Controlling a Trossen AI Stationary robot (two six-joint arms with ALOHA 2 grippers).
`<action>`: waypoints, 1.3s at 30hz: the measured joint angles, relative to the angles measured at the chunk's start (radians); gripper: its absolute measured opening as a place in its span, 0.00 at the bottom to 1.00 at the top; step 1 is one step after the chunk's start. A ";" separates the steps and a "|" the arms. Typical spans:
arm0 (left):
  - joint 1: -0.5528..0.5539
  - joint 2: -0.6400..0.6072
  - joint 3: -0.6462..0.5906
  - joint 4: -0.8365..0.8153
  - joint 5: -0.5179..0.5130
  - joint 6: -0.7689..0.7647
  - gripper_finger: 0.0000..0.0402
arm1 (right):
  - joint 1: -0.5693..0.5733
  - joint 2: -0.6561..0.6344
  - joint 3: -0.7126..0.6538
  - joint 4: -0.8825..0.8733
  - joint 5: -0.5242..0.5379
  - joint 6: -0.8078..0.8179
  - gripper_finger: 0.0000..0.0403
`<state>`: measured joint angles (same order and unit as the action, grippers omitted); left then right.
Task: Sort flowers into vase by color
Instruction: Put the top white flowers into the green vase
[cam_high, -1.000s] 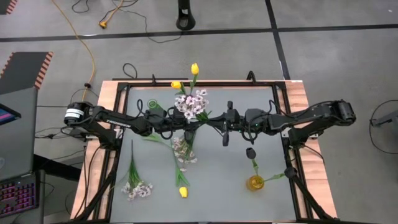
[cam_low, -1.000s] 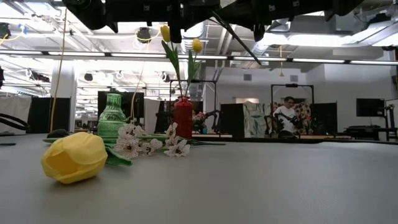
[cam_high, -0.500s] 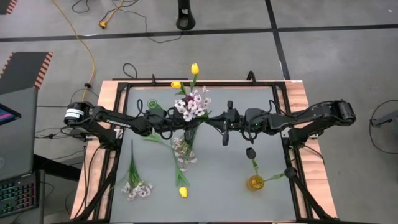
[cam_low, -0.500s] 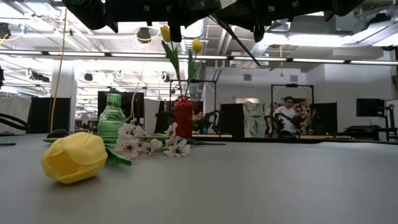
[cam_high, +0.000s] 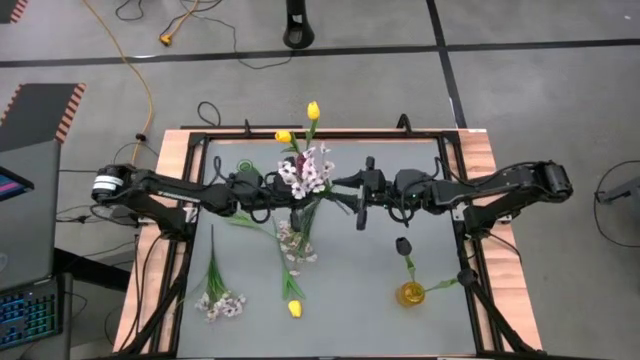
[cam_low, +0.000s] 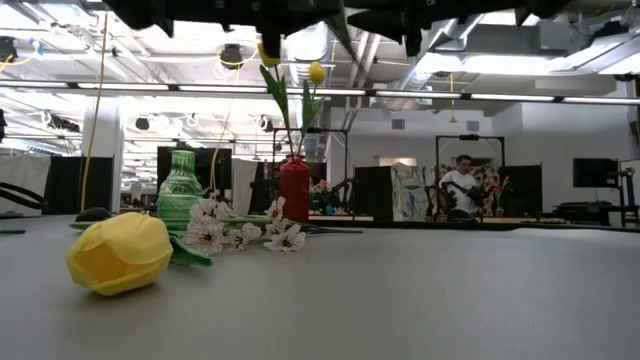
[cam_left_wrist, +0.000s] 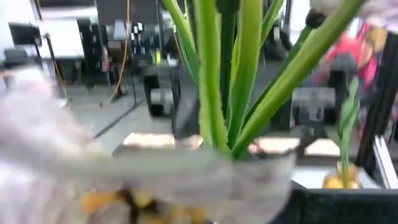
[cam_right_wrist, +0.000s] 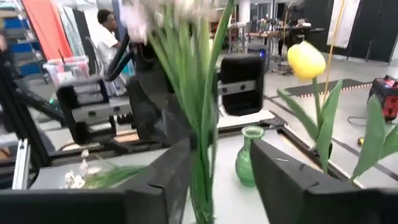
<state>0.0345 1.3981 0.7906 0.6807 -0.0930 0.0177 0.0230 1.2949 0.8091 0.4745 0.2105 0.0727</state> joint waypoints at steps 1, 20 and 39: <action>0.000 -0.028 0.000 -0.052 0.000 0.007 0.03 | -0.004 -0.001 0.004 0.002 0.001 0.000 0.50; 0.000 -0.716 0.000 -0.871 -0.426 0.057 0.03 | -0.039 0.002 0.003 -0.134 0.001 -0.002 0.56; 0.000 -0.852 -0.043 -1.153 -0.733 -0.003 0.03 | -0.039 0.002 0.003 -0.139 0.001 -0.002 0.56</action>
<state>0.0345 0.5457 0.7475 -0.4725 -0.8261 0.0147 -0.0158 1.2968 0.8124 0.3357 0.2111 0.0708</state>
